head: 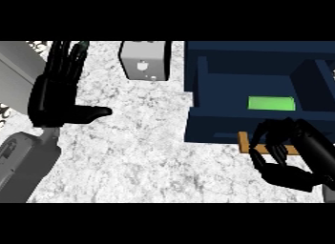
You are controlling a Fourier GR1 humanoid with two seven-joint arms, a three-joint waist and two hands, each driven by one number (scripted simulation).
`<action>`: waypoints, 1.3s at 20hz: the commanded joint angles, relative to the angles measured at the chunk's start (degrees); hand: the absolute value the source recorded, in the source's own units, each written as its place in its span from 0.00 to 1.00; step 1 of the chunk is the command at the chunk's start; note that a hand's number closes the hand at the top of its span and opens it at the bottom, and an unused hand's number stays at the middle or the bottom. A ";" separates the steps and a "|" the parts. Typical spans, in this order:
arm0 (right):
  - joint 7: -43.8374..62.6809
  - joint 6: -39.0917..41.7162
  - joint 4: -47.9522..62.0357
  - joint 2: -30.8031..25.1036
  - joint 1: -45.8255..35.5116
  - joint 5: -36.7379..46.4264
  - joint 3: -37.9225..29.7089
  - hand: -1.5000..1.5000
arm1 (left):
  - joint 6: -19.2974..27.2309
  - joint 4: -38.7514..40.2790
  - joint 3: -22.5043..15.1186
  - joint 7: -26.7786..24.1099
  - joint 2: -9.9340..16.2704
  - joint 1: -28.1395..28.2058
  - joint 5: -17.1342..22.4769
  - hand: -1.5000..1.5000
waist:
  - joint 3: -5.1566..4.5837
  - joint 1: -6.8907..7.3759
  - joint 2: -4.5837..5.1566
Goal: Pick up the cup, place it into the drawer and close the drawer
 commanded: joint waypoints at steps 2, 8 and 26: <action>-5.36 -5.42 8.24 0.80 -2.43 13.62 6.79 1.00 | -6.30 -2.75 3.61 -2.77 4.03 9.26 0.88 0.00 | 0.00 -0.37 0.16; -11.32 -12.14 24.95 3.70 -7.18 21.13 8.09 0.00 | -8.15 -6.99 7.62 -1.50 5.04 14.85 0.51 0.00 | 0.02 -1.15 0.18; -24.62 -19.01 72.89 7.99 -33.36 26.35 -1.17 0.00 | -20.22 -4.66 16.24 -1.36 2.15 21.35 -2.19 0.00 | 0.04 -0.81 0.44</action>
